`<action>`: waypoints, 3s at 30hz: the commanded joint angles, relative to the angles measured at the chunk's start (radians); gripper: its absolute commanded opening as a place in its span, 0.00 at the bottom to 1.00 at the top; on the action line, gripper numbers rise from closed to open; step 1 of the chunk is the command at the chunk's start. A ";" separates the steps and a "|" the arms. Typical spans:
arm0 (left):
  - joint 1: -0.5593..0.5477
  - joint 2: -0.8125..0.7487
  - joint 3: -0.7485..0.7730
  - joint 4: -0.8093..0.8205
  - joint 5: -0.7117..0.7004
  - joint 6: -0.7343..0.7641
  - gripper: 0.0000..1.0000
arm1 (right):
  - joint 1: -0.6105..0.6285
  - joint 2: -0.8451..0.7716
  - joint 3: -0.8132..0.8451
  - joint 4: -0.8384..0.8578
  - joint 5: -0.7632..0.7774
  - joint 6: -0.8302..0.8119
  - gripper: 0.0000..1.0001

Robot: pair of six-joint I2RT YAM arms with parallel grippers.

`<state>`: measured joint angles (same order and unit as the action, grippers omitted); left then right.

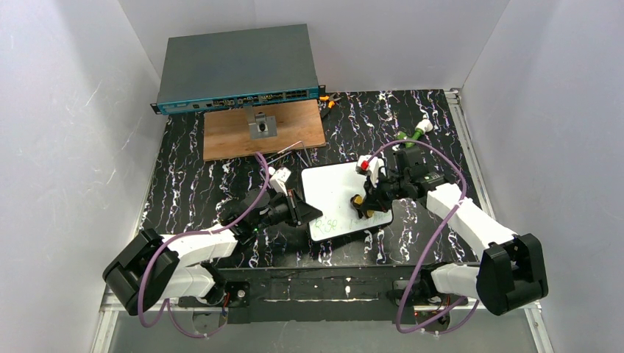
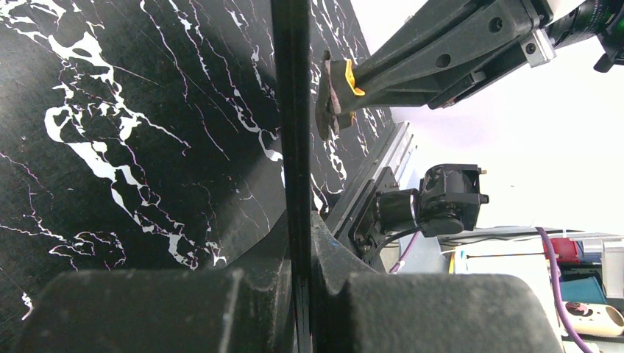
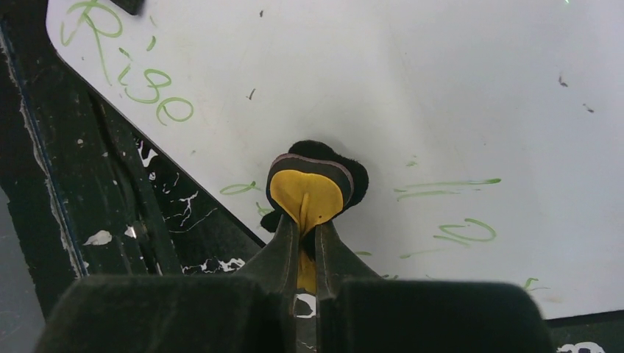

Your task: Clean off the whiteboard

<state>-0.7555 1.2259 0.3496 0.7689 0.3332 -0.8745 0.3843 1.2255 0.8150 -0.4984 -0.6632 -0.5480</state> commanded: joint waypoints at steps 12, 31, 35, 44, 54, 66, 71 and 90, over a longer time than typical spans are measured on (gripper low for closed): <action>0.004 -0.035 -0.001 0.117 0.012 0.012 0.00 | -0.131 -0.009 0.008 0.075 0.108 0.051 0.01; 0.007 -0.041 -0.006 0.119 0.012 0.012 0.00 | -0.158 -0.008 0.029 0.070 0.087 0.040 0.01; 0.008 -0.043 -0.011 0.127 0.013 0.010 0.00 | -0.182 0.000 0.011 0.075 0.106 0.026 0.01; 0.014 -0.026 -0.010 0.145 0.021 0.006 0.00 | -0.124 -0.012 0.033 -0.058 -0.156 -0.053 0.01; 0.015 -0.040 -0.011 0.136 0.023 0.006 0.00 | -0.228 0.068 0.069 0.122 0.201 0.149 0.01; 0.016 -0.021 0.003 0.135 0.029 0.003 0.00 | -0.018 0.079 0.097 0.036 -0.001 0.068 0.01; 0.016 -0.019 0.008 0.130 0.029 0.002 0.00 | 0.010 0.087 0.098 0.074 0.076 0.108 0.01; 0.015 -0.010 0.014 0.126 0.037 0.003 0.00 | -0.005 0.098 0.111 0.117 0.027 0.128 0.01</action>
<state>-0.7357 1.2259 0.3332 0.7879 0.3267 -0.8936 0.3172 1.3750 0.9180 -0.3683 -0.4938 -0.3595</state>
